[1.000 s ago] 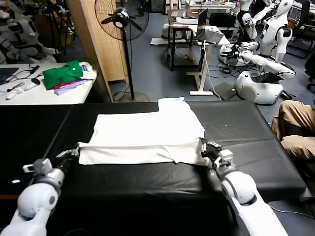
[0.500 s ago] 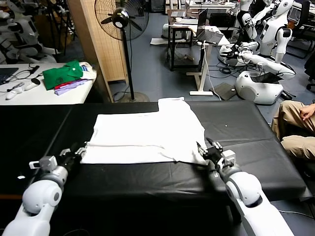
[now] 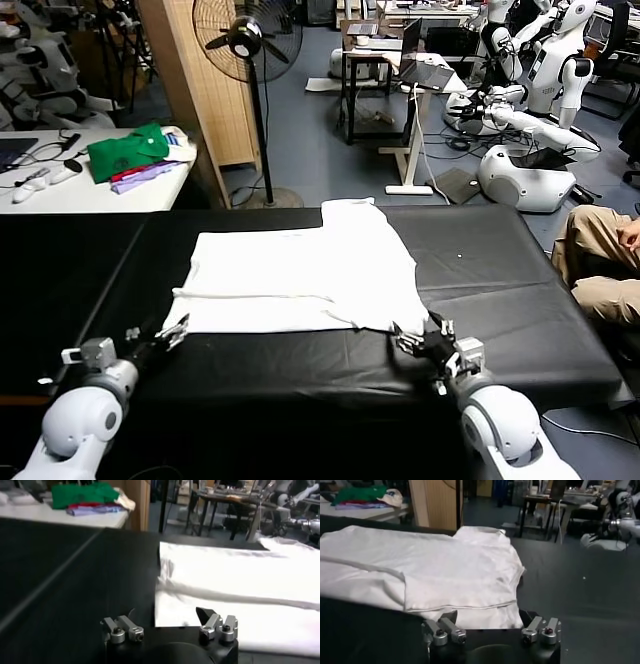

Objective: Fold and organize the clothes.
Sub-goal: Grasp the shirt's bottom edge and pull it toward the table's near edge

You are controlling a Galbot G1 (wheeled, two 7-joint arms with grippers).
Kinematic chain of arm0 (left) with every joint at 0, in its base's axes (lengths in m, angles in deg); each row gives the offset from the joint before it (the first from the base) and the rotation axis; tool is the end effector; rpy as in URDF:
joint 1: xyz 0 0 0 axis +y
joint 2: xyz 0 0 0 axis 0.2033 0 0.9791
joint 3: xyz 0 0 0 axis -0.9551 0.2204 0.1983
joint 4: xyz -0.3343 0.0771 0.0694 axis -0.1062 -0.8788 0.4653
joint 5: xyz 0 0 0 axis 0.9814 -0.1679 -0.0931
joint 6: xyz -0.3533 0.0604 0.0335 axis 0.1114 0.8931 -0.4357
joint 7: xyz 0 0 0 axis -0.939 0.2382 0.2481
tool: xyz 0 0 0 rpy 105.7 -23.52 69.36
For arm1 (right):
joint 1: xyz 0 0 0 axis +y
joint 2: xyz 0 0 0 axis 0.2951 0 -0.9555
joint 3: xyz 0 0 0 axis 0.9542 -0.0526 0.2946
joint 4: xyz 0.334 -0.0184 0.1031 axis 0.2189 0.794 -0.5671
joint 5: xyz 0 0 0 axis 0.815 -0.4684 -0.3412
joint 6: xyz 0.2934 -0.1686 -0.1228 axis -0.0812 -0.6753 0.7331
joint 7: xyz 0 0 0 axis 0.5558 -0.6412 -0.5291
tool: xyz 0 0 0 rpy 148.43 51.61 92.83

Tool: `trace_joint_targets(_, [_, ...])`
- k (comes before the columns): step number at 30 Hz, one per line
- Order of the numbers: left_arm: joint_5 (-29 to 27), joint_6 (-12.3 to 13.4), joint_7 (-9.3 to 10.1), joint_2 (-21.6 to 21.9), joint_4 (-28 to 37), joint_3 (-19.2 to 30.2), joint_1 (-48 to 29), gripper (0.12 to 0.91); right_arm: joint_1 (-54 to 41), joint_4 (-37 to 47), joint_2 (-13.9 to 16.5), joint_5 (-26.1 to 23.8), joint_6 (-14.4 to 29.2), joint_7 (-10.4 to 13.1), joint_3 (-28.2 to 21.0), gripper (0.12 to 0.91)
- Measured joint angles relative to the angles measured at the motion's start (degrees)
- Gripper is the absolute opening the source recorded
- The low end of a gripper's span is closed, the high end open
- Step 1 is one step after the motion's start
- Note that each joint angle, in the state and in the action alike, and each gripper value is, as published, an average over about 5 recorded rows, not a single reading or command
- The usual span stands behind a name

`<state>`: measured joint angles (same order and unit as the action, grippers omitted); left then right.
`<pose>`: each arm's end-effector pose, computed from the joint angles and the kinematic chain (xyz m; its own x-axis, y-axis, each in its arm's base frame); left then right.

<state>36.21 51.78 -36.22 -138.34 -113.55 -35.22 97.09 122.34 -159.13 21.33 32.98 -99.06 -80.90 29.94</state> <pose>0.2611 0.1693 -0.2883 -0.8830 0.0170 0.4691 -0.0412 0.9927 -0.1135 0.2619 -0.0460 -0.2830 -0.8758 -0.2026 0.4381 -0.2496 0.9670 -0.0517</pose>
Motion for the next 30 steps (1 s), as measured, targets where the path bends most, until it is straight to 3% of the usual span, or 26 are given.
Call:
trace_joint_targets(2, [0.3,-0.5,-0.01,0.0,0.2,0.0,0.0,0.675,-0.1,-0.1,0.1,0.1,-0.3,0.3,0.0,0.406])
trace_joint_targets(7, [-1.3,-0.8,-0.04,0.2,0.1,0.0,0.6,0.395,-0.3,-0.4,0.5,2.6,-2.4,1.9,0.1,0.158])
trace_joint_targets(10, [-3.1,-0.6,0.05,0.4,-0.2,0.0,1.2,0.228,-0.1,-0.7,0.6,3.7,-2.9,2.4,0.1,0.12])
trace_joint_targets(12, [-3.9,-0.5,0.12,0.4,-0.5,0.0,1.5,0.156,0.2,-1.0,0.6,4.1,-3.3,2.7,0.1,0.12])
trace_joint_targets(19, [-5.2,-0.6,0.27,0.7,-1.7,-0.1,2.2,0.129,2.2,-2.7,1.2,5.7,-5.3,3.5,1.4,0.12])
trace_joint_targets(28, [-7.3,-0.8,0.33,1.9,-5.0,-1.3,6.0,0.129,6.3,-6.2,1.9,7.3,-4.4,2.7,3.8,0.124])
trace_joint_targets(30, [-7.7,-0.7,0.27,2.1,-6.1,-1.5,7.2,0.129,6.6,-6.6,1.9,7.0,-4.5,2.5,3.8,0.17])
